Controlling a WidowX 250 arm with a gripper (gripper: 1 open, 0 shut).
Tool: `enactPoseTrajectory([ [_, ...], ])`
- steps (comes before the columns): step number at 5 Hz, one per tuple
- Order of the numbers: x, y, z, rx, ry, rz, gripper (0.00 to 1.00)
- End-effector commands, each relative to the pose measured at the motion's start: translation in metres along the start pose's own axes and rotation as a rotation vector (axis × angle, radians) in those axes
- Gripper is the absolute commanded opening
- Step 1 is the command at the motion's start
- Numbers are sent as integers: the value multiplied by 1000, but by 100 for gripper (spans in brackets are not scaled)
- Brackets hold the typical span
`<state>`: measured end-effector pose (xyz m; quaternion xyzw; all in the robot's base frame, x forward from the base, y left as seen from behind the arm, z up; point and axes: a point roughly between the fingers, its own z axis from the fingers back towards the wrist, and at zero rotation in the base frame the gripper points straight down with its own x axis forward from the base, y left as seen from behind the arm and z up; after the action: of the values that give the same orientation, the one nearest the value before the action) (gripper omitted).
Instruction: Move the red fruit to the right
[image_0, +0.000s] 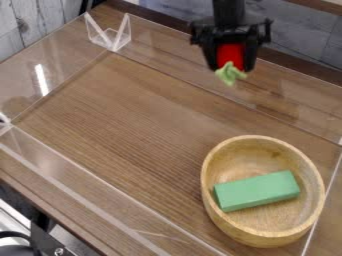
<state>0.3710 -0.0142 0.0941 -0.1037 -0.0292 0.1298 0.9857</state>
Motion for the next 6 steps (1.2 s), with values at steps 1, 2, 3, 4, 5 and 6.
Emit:
enactPoseTrajectory([
  [1, 8, -10, 8, -5, -53, -41, 0],
  [2, 0, -20, -11, 6, -56, -10, 0],
  [3, -3, -31, -29, 14, -53, 16, 0],
  [4, -5, -24, -48, 30, -47, 39, 0],
  [5, -5, -15, -59, 41, -48, 78, 100],
  [6, -13, -6, -62, 41, -31, 59, 100],
])
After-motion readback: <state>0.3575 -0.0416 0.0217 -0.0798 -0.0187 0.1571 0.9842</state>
